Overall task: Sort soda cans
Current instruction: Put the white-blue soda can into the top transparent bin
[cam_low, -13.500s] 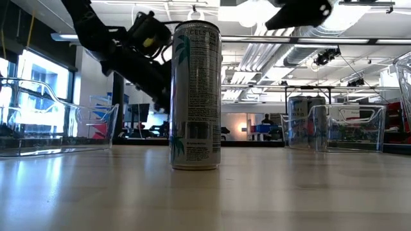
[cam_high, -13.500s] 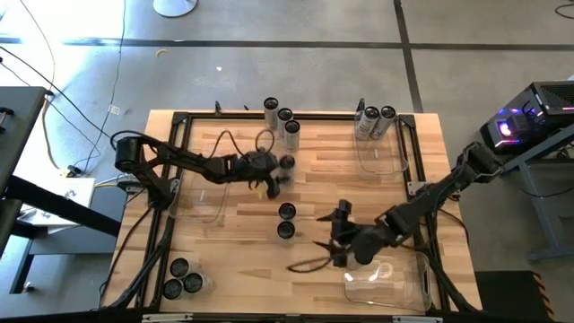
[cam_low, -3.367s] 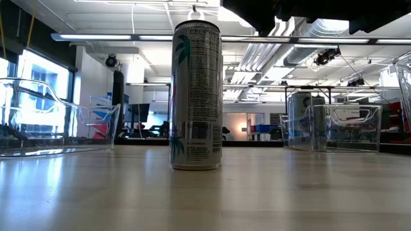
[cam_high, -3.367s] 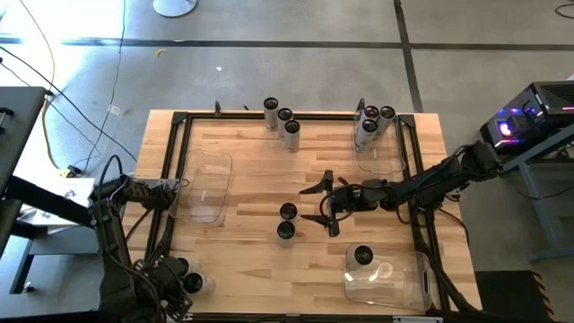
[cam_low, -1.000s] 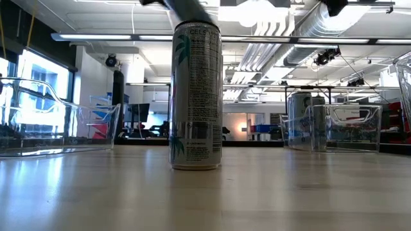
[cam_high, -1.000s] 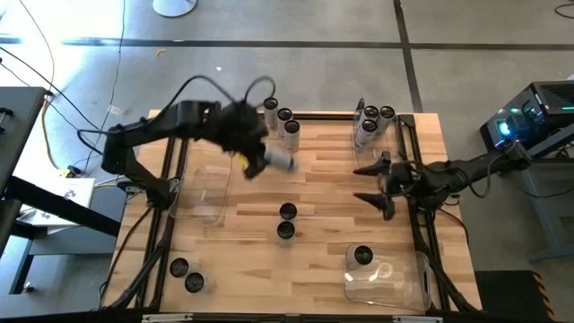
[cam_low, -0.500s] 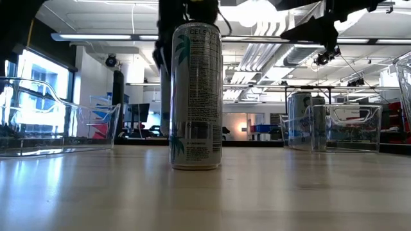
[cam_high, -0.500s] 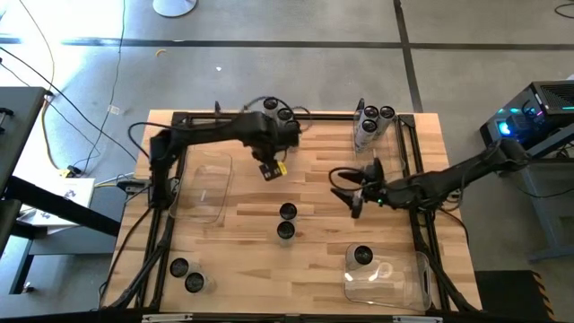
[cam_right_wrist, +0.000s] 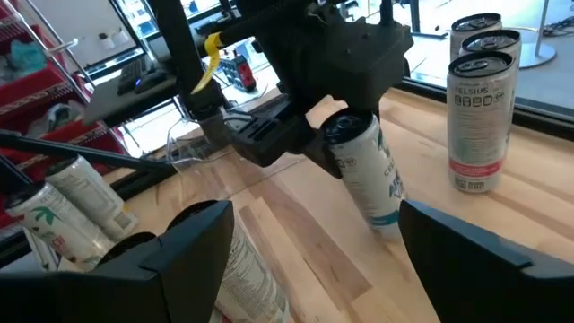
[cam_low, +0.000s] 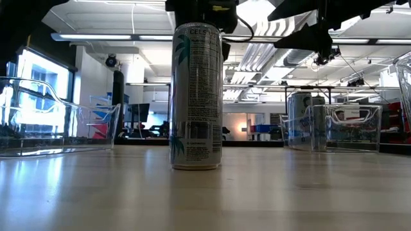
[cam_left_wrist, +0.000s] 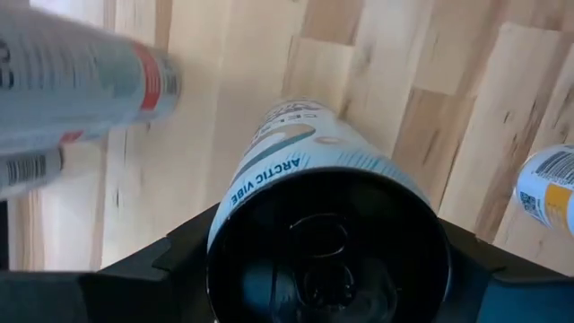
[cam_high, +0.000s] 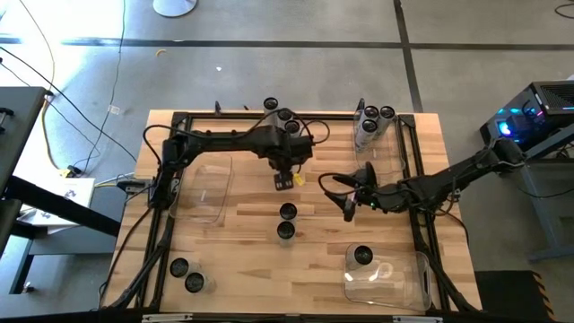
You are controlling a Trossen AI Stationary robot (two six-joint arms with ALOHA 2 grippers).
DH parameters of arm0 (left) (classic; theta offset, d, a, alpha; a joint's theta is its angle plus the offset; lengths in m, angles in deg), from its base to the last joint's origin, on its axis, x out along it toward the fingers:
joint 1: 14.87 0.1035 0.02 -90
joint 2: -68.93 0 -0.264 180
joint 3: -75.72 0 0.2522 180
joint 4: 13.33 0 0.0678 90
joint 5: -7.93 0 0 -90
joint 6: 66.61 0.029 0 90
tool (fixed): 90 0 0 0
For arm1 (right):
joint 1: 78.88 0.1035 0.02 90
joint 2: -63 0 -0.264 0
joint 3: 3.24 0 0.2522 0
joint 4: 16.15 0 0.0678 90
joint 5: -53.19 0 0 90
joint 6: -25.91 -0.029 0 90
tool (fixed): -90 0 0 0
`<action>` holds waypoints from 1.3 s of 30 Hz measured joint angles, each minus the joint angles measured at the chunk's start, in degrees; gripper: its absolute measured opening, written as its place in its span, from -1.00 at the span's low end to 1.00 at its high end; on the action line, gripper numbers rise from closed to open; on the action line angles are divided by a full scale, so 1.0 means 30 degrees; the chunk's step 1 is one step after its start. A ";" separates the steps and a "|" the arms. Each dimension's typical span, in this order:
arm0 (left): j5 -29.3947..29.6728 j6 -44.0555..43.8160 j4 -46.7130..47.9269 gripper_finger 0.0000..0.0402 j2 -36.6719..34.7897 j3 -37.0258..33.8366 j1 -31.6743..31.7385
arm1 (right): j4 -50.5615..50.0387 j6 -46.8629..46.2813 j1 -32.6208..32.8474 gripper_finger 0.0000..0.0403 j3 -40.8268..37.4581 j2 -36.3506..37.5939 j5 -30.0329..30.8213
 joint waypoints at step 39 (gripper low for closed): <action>0.0132 0.3500 0.0537 0.54 -0.0466 -0.0095 -0.0651 | -0.0061 0.2522 -0.2807 0.55 0.0000 -0.3528 -0.1198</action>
